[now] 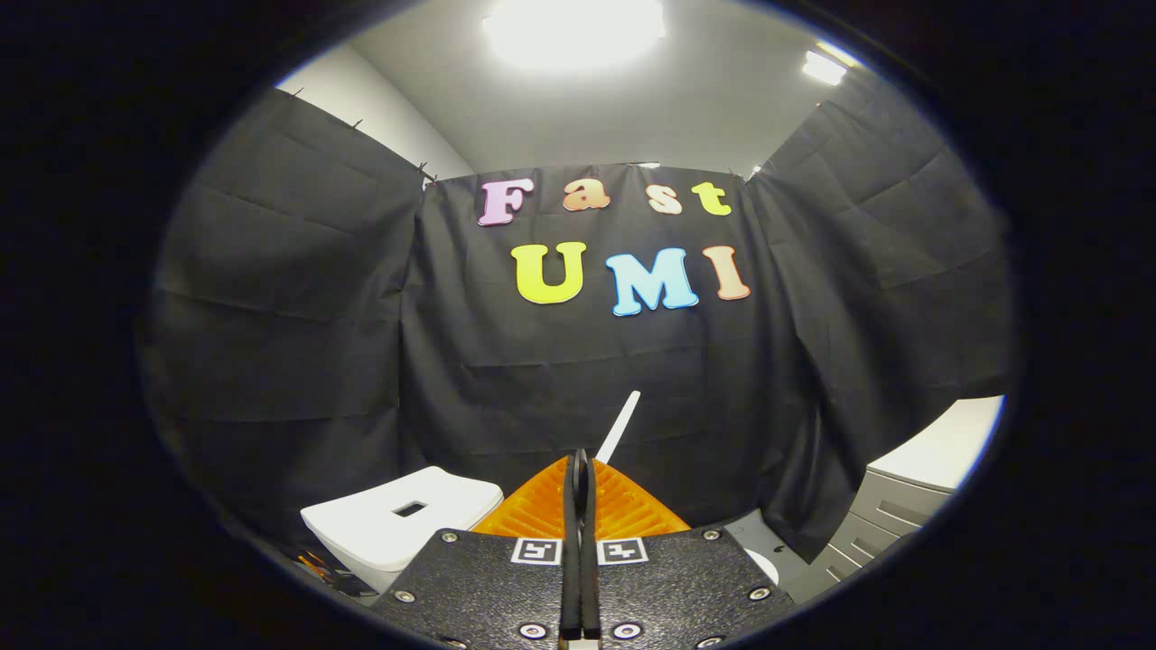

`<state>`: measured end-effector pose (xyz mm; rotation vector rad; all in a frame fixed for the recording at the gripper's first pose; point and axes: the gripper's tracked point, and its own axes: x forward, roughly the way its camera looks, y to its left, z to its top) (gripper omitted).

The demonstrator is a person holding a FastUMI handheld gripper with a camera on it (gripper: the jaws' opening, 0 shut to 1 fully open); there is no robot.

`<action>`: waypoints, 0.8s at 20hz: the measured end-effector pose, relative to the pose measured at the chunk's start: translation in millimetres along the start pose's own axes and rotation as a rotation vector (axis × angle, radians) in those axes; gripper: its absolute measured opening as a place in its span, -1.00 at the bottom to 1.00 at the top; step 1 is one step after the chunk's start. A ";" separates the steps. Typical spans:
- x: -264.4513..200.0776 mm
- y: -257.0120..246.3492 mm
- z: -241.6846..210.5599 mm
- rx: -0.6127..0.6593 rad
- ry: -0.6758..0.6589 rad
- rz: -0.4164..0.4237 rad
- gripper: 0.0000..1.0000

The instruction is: Open the toilet lid.

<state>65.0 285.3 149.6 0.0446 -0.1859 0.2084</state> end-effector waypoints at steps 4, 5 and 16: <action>9.7 27.5 9.9 -0.022 -0.030 0.026 -1.00; 12.6 36.4 12.4 -0.039 -0.042 0.034 -1.00; 23.8 114.8 19.0 -0.108 -0.102 0.123 -1.00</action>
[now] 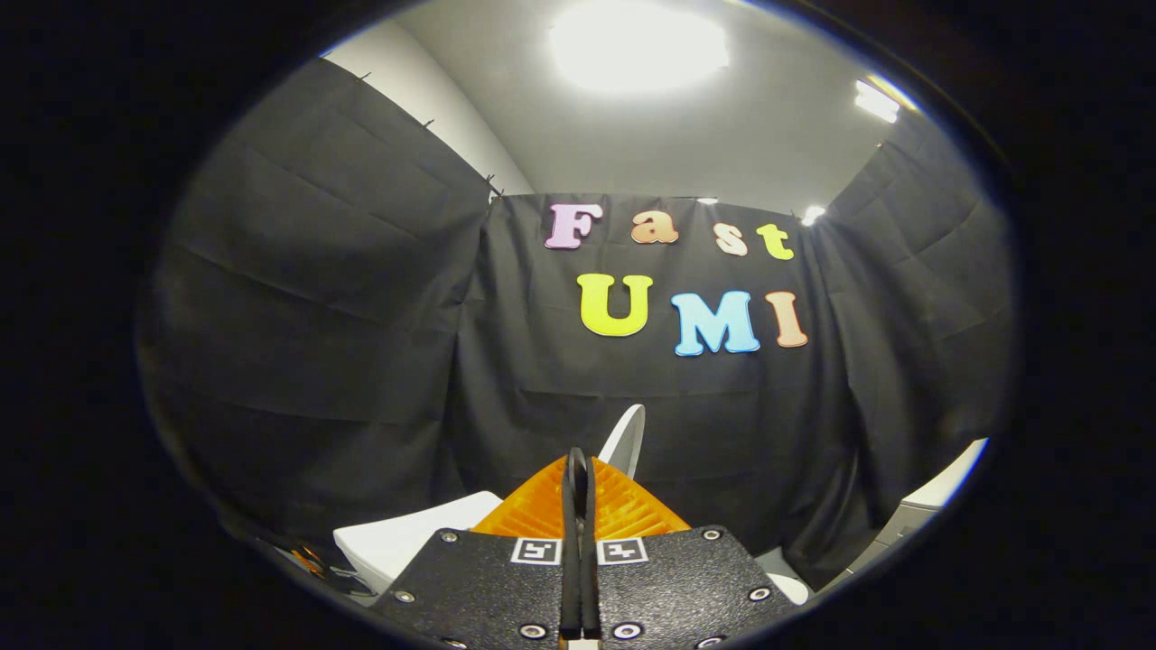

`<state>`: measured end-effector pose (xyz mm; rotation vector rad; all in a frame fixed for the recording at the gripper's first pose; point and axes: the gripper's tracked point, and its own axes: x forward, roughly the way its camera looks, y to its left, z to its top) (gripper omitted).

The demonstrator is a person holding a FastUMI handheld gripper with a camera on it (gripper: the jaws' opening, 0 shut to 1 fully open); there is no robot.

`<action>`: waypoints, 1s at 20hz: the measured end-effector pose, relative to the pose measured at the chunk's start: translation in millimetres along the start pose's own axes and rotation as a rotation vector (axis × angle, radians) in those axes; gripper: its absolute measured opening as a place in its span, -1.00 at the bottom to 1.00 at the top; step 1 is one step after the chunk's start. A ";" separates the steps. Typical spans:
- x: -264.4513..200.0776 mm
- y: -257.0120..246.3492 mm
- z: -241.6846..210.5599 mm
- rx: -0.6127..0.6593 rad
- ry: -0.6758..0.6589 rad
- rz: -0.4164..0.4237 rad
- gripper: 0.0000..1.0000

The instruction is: Open the toilet lid.

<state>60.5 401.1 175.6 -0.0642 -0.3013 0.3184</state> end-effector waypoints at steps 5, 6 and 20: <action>7.4 31.6 2.7 -0.037 -0.015 0.043 -1.00; 10.0 36.9 3.0 -0.045 -0.022 0.054 -1.00; 30.8 138.0 -11.2 -0.166 -0.069 0.258 -1.00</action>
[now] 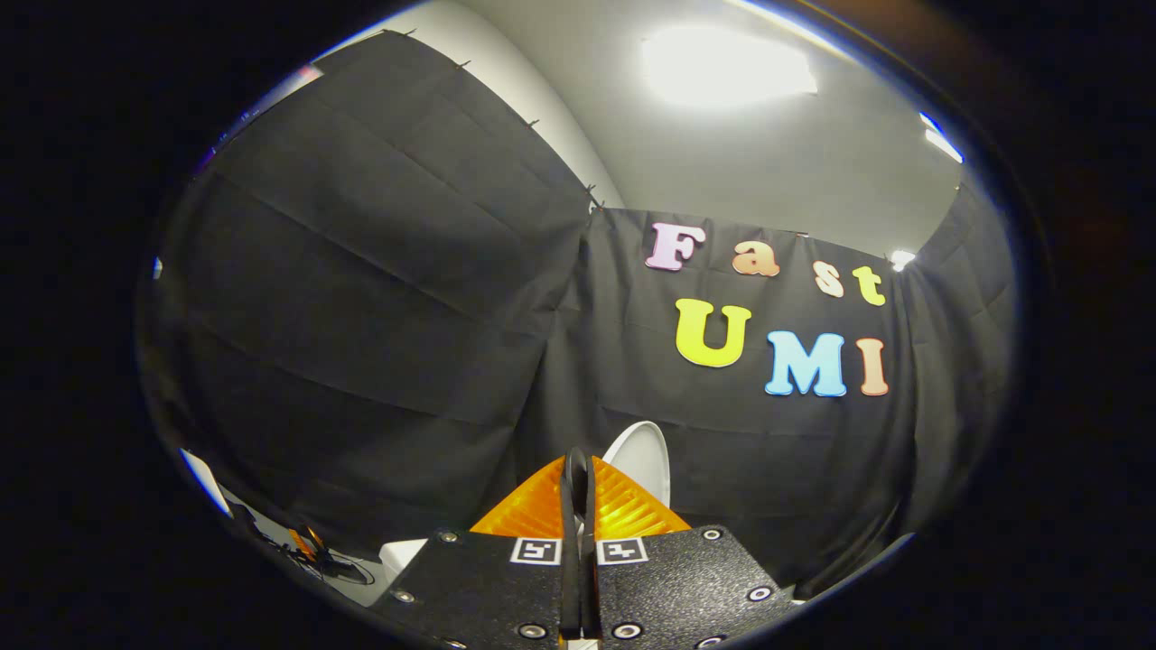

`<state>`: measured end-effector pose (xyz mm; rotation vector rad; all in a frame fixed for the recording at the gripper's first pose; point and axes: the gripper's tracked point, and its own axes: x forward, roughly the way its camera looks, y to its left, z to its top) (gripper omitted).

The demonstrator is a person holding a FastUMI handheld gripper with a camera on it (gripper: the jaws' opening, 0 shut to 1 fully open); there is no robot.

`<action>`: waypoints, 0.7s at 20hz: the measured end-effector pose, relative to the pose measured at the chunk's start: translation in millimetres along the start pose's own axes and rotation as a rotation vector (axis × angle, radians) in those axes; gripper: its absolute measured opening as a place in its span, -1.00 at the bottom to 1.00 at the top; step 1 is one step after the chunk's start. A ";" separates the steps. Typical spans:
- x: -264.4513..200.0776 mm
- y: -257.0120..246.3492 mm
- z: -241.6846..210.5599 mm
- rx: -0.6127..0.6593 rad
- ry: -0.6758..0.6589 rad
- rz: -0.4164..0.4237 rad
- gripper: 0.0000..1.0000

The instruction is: Open the toilet lid.

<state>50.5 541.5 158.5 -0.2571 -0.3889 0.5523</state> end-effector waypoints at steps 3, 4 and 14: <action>10.1 17.6 -3.1 0.008 0.020 0.059 -1.00; 12.7 21.5 -3.8 0.016 0.024 0.071 -1.00; 9.0 22.0 5.9 0.014 0.029 0.189 -0.72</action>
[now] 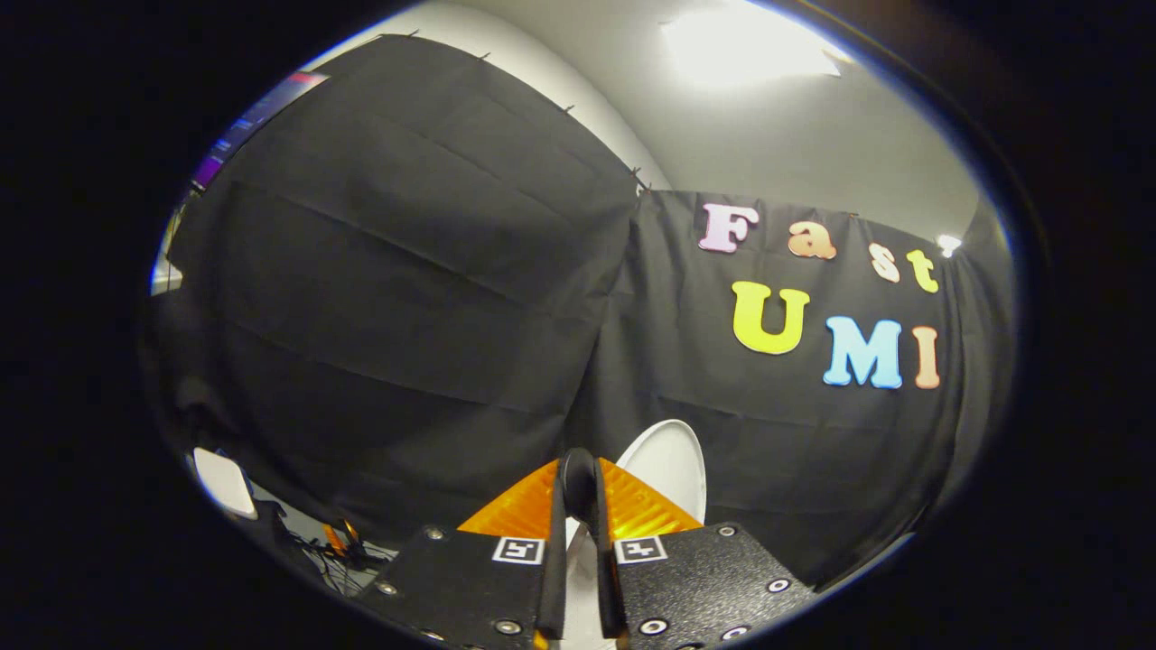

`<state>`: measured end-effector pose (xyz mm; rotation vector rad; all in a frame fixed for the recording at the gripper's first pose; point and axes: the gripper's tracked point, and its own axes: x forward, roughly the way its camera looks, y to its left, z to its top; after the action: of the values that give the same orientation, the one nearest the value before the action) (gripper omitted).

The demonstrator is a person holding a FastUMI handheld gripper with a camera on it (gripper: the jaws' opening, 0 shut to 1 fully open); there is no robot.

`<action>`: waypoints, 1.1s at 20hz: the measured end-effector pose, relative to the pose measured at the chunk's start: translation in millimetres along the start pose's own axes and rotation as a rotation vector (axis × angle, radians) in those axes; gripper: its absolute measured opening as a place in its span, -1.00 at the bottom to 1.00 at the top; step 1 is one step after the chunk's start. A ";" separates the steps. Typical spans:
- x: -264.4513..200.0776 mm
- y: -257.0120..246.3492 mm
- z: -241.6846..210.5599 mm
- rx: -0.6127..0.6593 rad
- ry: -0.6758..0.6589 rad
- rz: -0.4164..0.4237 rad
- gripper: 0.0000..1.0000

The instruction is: Open the toilet lid.

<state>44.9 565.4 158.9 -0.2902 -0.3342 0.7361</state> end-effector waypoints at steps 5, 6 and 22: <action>-50.9 -39.5 50.7 0.166 -0.107 -0.069 0.54; -58.1 -46.4 62.4 0.181 -0.126 -0.082 0.81; -228.9 -226.7 19.0 0.154 0.034 -0.407 0.90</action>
<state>15.6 249.1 215.9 -0.0831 -0.2908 0.3533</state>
